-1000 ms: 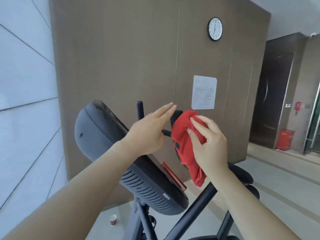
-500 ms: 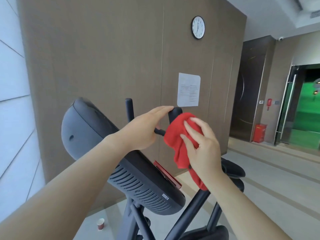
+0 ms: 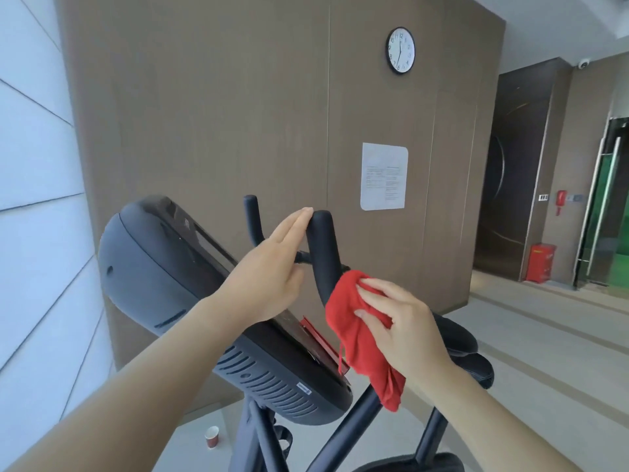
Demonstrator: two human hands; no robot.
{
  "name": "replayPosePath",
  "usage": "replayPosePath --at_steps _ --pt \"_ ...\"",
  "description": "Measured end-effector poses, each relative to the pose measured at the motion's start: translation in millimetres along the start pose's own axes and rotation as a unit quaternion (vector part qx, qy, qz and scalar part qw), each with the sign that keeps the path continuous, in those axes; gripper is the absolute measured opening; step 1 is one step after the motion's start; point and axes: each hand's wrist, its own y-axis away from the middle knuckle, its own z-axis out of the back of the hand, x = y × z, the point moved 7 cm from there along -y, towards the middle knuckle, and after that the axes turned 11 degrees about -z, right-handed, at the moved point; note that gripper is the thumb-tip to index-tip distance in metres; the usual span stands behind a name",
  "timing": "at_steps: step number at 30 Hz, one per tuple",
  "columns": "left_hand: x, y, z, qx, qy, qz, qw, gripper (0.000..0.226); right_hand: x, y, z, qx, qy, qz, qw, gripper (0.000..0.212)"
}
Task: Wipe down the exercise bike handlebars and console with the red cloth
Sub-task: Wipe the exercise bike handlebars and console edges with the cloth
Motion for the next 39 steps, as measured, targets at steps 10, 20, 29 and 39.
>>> replayPosePath --at_steps 10,20,29,39 --pt "-25 10 -25 -0.090 -0.062 0.145 0.983 0.071 -21 -16 -9 0.174 -0.085 0.068 0.979 0.035" --pt "-60 22 -44 -0.041 -0.138 0.265 0.953 0.065 -71 -80 9 0.179 -0.207 0.058 0.960 0.026" --pt "-50 -2 -14 -0.044 -0.208 0.270 0.939 0.068 -2 -115 -15 0.216 -0.368 0.064 0.902 0.026" --pt "-45 -3 -15 -0.062 -0.198 0.281 0.937 0.065 -11 -122 -50 0.319 -0.439 0.099 0.834 0.030"
